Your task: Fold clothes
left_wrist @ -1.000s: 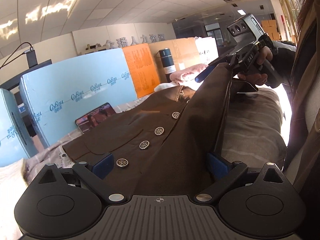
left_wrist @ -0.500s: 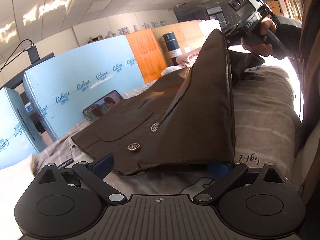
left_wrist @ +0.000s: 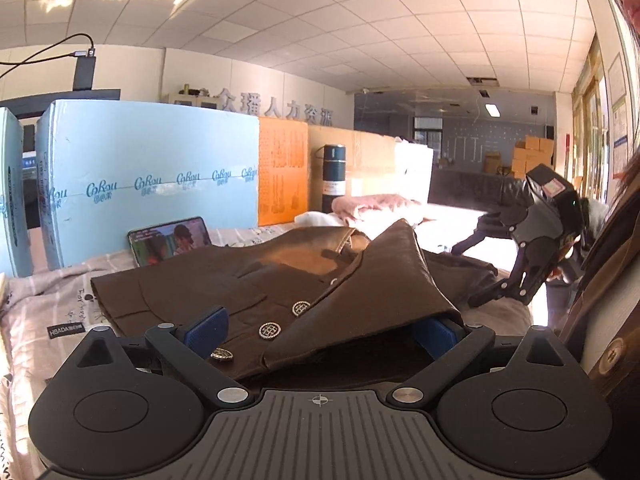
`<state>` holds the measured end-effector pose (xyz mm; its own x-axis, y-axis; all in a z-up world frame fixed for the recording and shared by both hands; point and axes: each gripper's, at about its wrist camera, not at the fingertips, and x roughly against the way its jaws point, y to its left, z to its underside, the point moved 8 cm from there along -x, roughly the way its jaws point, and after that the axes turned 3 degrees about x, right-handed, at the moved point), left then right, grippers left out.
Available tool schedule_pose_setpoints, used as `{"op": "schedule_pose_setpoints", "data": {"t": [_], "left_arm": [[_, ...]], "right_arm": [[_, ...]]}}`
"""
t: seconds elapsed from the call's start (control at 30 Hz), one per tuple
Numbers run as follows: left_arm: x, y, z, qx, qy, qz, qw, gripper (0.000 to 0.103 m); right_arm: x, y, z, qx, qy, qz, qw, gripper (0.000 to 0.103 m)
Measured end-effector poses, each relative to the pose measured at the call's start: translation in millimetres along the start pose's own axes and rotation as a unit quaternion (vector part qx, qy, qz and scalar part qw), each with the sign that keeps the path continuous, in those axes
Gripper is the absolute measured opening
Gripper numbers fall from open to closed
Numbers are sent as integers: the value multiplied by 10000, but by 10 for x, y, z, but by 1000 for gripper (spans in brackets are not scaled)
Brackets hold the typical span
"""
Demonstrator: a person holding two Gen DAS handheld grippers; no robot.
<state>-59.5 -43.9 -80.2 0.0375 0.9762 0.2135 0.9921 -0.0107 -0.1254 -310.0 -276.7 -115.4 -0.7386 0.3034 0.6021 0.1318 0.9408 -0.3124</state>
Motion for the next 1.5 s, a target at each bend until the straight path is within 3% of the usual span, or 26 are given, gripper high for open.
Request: {"op": "schedule_pose_setpoints", "data": {"t": [0.07, 0.2, 0.37, 0.5, 0.57, 0.67, 0.73, 0.87, 1.0, 1.1, 1.27, 1.43, 1.5], "left_arm": [[42, 103, -83, 440, -247, -66, 9987, 100], [24, 327, -180, 1159, -335, -280, 9923, 100], [85, 295, -180, 1028, -285, -255, 9940, 100], [123, 230, -96, 949, -162, -221, 9951, 101], [155, 221, -68, 906, -144, -301, 9953, 102], [300, 224, -47, 651, -186, -570, 9961, 102], [436, 224, -36, 498, -244, -638, 9964, 102], [494, 25, 93, -234, 147, -189, 9994, 103], [336, -113, 259, -911, 619, -9, 9939, 103], [240, -43, 285, -926, 663, -198, 9933, 103], [15, 28, 157, -1056, 216, -636, 9921, 103], [-26, -23, 95, -1030, 124, -270, 9942, 103], [-58, -24, 98, -908, 210, -152, 9955, 103]], "right_arm": [[2, -56, 47, -108, 13, 61, 9999, 103], [-19, -93, 63, -143, -40, 77, 9999, 103], [59, 262, -334, 371, -788, -454, 9952, 103], [4, 594, -909, 1208, -1719, -575, 9760, 103], [-117, 763, -1138, 1500, -1866, -836, 9673, 103], [-305, 963, -1301, 1890, -1757, -1126, 9595, 103], [-355, 931, -1379, 1695, -1744, -1164, 9630, 103], [-365, 781, -1515, 931, -1722, -1441, 9700, 103], [-417, 696, -1562, 510, -1564, -1390, 9765, 103], [-397, 654, -1549, 259, -1531, -1423, 9776, 103], [-269, 715, -1481, 393, -1578, -1489, 9754, 103], [-157, 796, -1063, 893, -1154, -1257, 9813, 103], [-159, 741, -818, 930, -793, -999, 9875, 103]]}}
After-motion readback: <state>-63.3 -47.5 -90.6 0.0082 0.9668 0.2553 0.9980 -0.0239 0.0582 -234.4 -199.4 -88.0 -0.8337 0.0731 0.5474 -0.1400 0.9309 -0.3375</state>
